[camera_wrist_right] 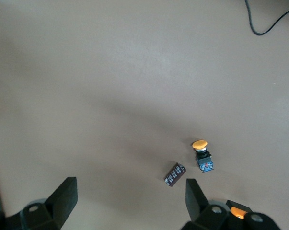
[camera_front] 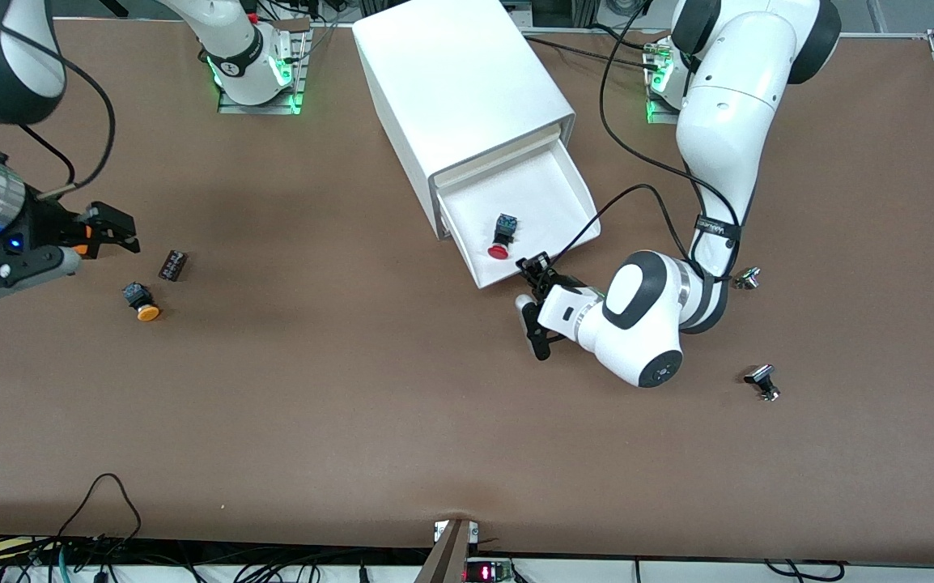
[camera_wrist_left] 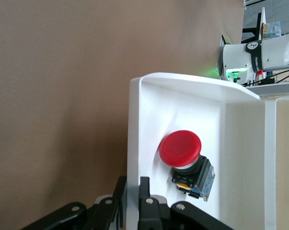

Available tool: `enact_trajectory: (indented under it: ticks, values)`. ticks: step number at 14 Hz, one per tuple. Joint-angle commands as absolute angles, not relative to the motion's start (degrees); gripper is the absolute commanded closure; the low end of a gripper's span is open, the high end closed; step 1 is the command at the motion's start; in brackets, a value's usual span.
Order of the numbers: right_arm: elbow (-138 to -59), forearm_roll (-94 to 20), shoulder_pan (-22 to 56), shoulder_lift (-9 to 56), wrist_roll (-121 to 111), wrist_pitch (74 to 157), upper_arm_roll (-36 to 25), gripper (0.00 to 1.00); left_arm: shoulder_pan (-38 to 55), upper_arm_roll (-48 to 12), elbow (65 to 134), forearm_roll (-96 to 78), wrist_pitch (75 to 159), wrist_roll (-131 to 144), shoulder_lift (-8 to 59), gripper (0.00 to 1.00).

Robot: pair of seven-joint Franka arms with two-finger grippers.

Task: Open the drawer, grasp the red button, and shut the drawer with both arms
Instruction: 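Hold the drawer with the left gripper while the right gripper reaches in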

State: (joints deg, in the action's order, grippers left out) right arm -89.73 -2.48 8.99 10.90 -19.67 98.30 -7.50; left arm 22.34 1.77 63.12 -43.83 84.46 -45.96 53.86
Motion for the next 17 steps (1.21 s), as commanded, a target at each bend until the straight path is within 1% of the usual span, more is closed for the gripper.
enact_trajectory:
  ticks: [1,5,6,7,9,10,15,17]
  values:
    - [-87.8,-3.2,9.4,11.5,-19.6,97.1,-6.9,0.00,22.6,3.1,59.9,-41.2,87.2,-46.1,56.3,1.00]
    - [-87.6,-3.7,9.9,11.3,-20.2,97.0,-6.9,0.00,22.1,3.1,59.9,-41.2,87.2,-46.1,56.2,1.00]
    - [-87.6,-3.7,9.9,11.4,-20.2,97.1,-6.9,0.00,22.1,3.1,59.9,-41.2,87.2,-46.0,56.1,0.97]
    - [-87.6,-3.9,9.9,11.4,-20.1,97.0,-6.9,0.00,22.1,3.1,59.9,-41.3,87.2,-45.8,55.9,0.74]
    - [-87.7,-4.0,10.3,11.3,-20.0,96.9,-6.8,0.00,22.2,2.9,59.9,-41.5,87.2,-43.9,55.6,0.11]
    - [-87.7,-4.0,11.2,11.3,-19.8,96.9,-6.3,0.00,22.1,2.6,59.8,-41.5,87.2,-43.2,55.6,0.00]
    - [-87.6,-4.0,15.8,11.5,-9.2,96.9,-5.2,0.00,21.8,2.9,59.8,-41.5,86.2,-41.7,54.1,0.00]
    - [-87.5,-4.1,18.4,12.4,-3.1,97.0,-5.0,0.00,21.4,3.2,59.8,-41.2,83.9,-40.0,52.2,0.00]
